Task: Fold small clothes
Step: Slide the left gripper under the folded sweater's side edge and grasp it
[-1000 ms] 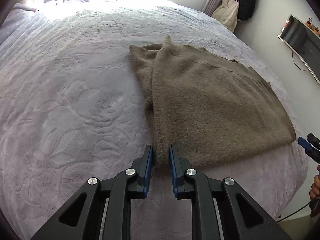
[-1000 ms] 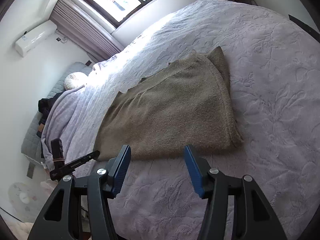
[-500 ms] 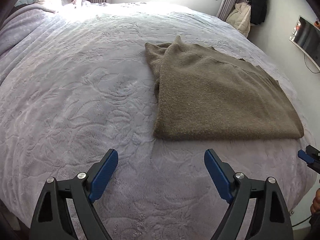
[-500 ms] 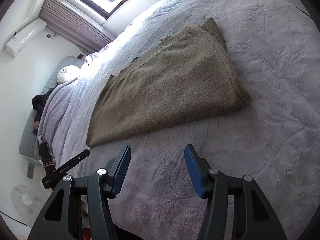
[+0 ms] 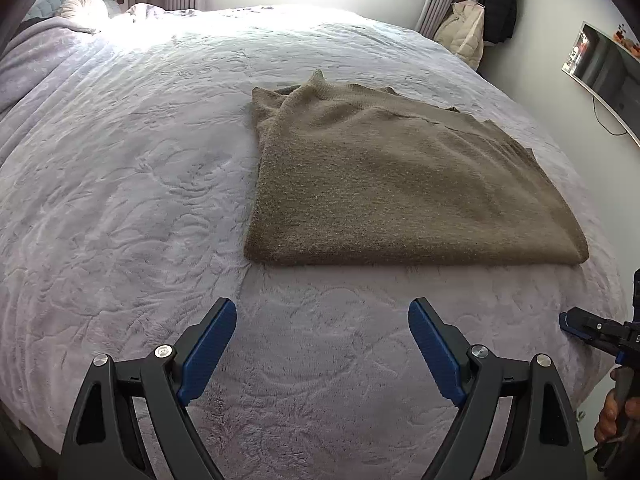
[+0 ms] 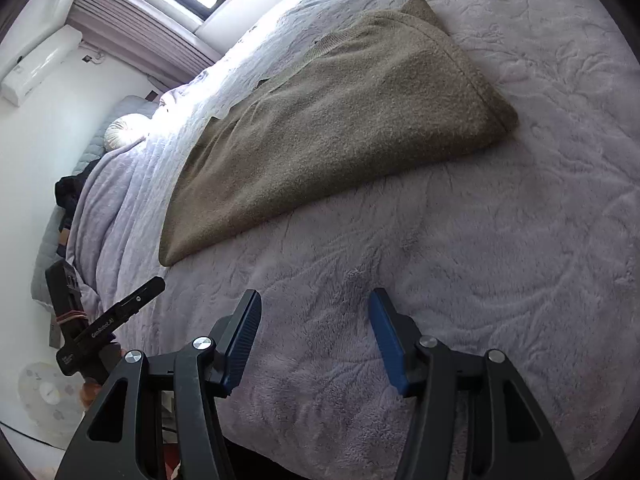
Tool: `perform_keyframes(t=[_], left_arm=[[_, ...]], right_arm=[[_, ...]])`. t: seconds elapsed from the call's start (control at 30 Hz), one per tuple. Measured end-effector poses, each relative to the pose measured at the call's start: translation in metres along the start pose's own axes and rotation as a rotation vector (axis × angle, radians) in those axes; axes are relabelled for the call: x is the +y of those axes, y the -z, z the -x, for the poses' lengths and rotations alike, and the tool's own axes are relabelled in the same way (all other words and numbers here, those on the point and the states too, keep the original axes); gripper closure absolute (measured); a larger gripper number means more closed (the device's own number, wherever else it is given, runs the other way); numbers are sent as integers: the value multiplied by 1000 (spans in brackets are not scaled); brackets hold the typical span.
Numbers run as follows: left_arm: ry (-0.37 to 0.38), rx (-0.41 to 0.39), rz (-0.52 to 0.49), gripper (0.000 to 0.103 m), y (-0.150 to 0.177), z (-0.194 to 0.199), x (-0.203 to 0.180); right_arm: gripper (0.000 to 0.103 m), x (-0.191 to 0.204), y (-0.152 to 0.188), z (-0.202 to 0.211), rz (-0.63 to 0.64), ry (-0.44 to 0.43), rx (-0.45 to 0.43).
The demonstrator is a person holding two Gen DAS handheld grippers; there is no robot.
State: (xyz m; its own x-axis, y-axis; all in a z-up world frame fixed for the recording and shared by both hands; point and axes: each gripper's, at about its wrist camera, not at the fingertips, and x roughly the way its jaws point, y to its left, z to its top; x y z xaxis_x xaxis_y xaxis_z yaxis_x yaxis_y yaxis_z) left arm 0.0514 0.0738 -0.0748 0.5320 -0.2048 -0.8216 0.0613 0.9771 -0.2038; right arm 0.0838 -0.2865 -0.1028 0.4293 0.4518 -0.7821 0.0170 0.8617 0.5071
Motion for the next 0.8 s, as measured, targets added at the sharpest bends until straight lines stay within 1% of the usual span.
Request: perform_keyframes(t=[0.1,0.17,0.2,0.33,0.43,0.53,0.6,0.7,0.8], left_arm=[[14,2,3,15,0,0,-1],[46,5,16,15,-2,-1,-1],[72,7,28,15,-2,-2,0],[222,9,115,15,-5,-6,5],[285,9,161,15,-8,-13,5],[343,28,227,15,-10,-25,7],[351,32,246,15,-10,-32,6],[330,24,234,15,-12,-35,1],[325,19,237,15,-14,-37,0]], right_arm=[[43,-1,1,-3,3,1,1],[43,0,1,-4,6,1,2],[43,0,1,-5,8,1,2],[43,1,1,-7,9,3,2],[42,0,2,-8,19,6,3],[41,1,3,-10,26,8,5],[41,1,2,-10,24,7,6],[41,1,2,-11,21,3,5],[41,3,2,-12,28,6,7]])
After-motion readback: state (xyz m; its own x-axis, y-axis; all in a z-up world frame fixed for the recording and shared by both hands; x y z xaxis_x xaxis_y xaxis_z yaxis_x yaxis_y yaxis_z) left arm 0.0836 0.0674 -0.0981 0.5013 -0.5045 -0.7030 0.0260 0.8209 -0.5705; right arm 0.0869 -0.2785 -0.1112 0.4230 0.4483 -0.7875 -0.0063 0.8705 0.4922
